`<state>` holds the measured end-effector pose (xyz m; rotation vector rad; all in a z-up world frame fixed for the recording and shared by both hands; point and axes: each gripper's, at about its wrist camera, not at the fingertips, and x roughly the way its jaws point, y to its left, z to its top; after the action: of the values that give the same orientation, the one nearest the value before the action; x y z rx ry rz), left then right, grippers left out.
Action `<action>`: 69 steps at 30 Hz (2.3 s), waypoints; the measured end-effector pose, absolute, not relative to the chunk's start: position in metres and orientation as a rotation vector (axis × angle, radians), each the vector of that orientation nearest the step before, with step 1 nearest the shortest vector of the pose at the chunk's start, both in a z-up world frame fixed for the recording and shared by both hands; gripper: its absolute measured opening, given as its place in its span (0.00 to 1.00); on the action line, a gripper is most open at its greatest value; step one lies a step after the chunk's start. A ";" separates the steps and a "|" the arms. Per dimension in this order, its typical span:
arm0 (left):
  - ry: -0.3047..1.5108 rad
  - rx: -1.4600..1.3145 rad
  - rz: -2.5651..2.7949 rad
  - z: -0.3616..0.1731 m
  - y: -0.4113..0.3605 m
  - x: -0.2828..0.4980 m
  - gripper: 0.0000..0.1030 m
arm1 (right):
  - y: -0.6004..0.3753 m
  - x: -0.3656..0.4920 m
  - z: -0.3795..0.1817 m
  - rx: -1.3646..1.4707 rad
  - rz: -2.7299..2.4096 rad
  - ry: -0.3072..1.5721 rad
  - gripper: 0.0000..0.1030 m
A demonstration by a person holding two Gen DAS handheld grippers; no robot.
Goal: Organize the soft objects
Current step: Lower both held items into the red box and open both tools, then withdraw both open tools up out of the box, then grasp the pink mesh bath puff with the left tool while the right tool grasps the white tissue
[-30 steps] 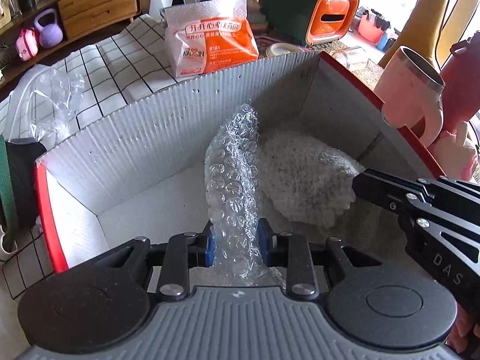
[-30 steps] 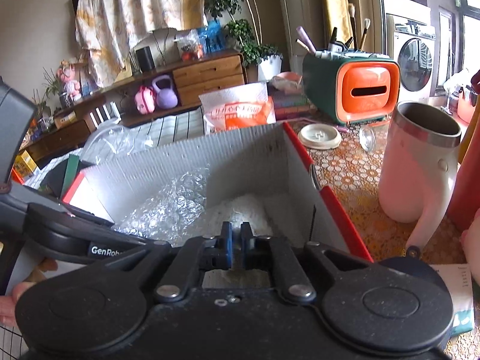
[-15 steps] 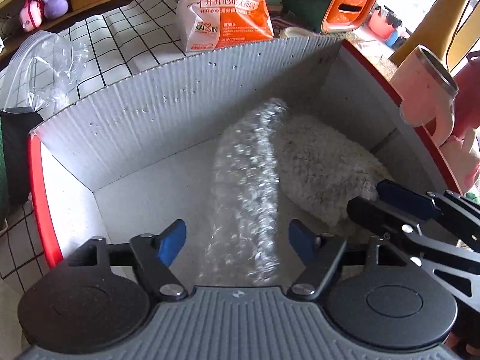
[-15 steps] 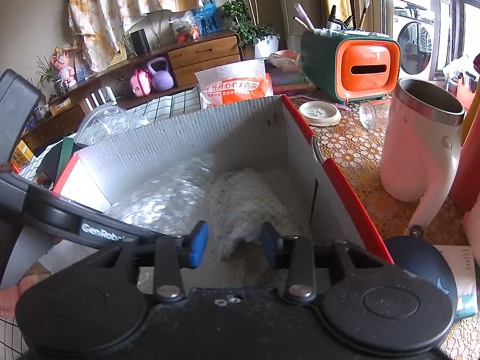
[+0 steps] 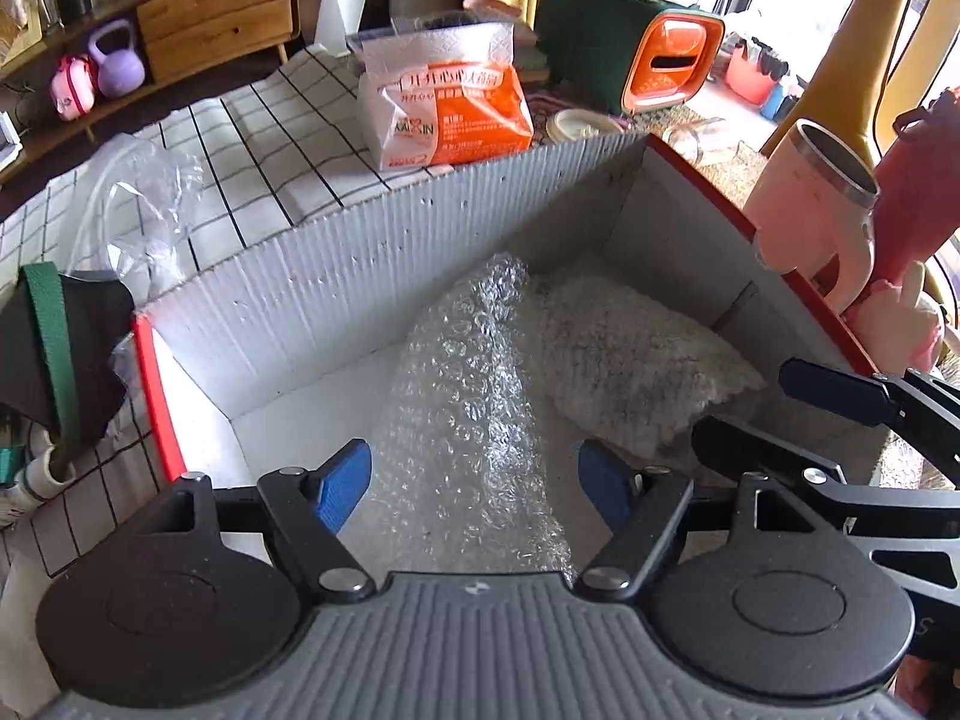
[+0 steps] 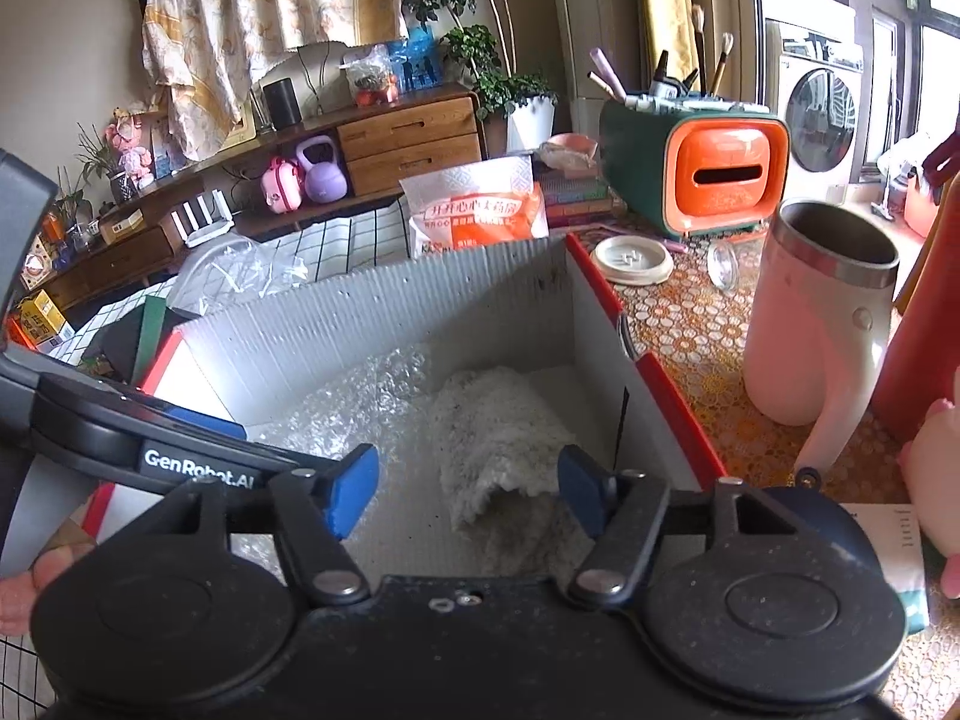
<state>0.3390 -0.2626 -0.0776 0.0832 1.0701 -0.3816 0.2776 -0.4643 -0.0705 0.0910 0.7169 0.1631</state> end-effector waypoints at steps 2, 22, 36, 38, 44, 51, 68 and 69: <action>1.049 0.081 -0.378 -0.070 -0.260 0.335 0.74 | -0.463 0.273 -0.066 0.086 0.160 0.706 0.70; 0.842 0.042 -0.393 0.001 -0.200 0.265 0.80 | -0.431 0.214 -0.006 0.021 0.175 0.579 0.98; 0.726 0.040 -0.371 0.021 -0.139 0.195 0.85 | -0.378 0.167 0.014 0.020 0.278 0.494 1.00; 0.712 0.028 -0.368 0.021 -0.128 0.185 0.87 | -0.369 0.161 0.016 0.023 0.294 0.486 1.00; 0.669 -0.013 -0.356 0.021 -0.091 0.153 0.96 | -0.343 0.148 0.014 0.021 0.347 0.475 1.00; 0.618 -0.052 -0.307 0.018 -0.037 0.124 1.00 | -0.306 0.140 0.005 0.010 0.397 0.486 1.00; 0.562 -0.128 -0.070 -0.009 0.092 0.103 1.00 | -0.229 0.151 -0.038 -0.031 0.476 0.577 1.00; 0.553 -0.134 -0.043 -0.011 0.097 0.104 1.00 | -0.224 0.154 -0.041 -0.037 0.477 0.587 1.00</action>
<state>0.1036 0.0970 -0.0106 -0.1335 0.5528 -0.0431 0.1536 -0.2242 -0.0413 -0.0373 0.5871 0.4772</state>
